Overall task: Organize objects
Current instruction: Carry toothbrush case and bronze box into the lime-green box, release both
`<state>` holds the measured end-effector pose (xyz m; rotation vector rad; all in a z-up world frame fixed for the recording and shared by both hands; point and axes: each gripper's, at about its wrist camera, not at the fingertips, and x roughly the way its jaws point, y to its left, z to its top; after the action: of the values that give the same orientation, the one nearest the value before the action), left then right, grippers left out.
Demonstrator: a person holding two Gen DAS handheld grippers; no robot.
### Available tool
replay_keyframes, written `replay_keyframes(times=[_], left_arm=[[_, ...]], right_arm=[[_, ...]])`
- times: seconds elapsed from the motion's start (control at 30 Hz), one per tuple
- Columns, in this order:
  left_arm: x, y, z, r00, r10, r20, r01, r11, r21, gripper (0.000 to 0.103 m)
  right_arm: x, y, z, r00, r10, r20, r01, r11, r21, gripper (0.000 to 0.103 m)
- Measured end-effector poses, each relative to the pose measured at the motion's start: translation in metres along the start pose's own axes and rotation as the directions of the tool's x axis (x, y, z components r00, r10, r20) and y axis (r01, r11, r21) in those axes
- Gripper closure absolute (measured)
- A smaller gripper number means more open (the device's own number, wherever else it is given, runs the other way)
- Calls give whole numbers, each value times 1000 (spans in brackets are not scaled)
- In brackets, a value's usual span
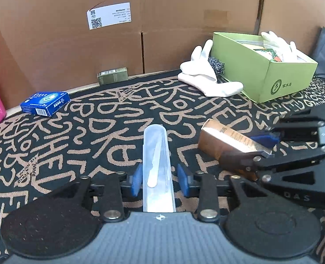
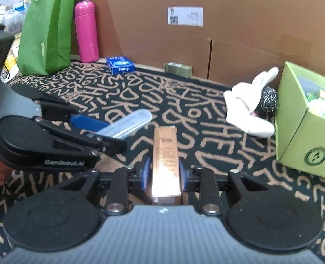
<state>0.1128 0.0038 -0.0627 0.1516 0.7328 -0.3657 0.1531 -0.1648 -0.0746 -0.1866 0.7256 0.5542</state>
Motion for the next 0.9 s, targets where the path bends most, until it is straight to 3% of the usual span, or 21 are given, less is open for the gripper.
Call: replay_keyframes(times=[0.13, 0.27, 0.5, 0.77, 0.9], left_arm=[[-8, -1, 3, 999, -37, -19, 36, 998, -42, 74], [-24, -19, 15, 996, -82, 40, 84, 996, -31, 74], [-44, -67, 69, 958, -241, 157, 244, 970, -5, 74], [-18, -134, 150, 914, -356, 197, 368, 929, -26, 74], [12, -170, 186, 912, -367, 186, 380, 924, -41, 74]], right_arm=[[-12, -3, -11, 999, 6, 35, -7, 1000, 21, 80], [-39, -10, -17, 996, 1, 92, -4, 999, 38, 80], [-91, -46, -15, 977, -81, 200, 60, 992, 108, 80], [-142, -122, -3, 907, -307, 287, 249, 943, 221, 80], [-153, -166, 5, 866, -408, 290, 329, 901, 284, 80]])
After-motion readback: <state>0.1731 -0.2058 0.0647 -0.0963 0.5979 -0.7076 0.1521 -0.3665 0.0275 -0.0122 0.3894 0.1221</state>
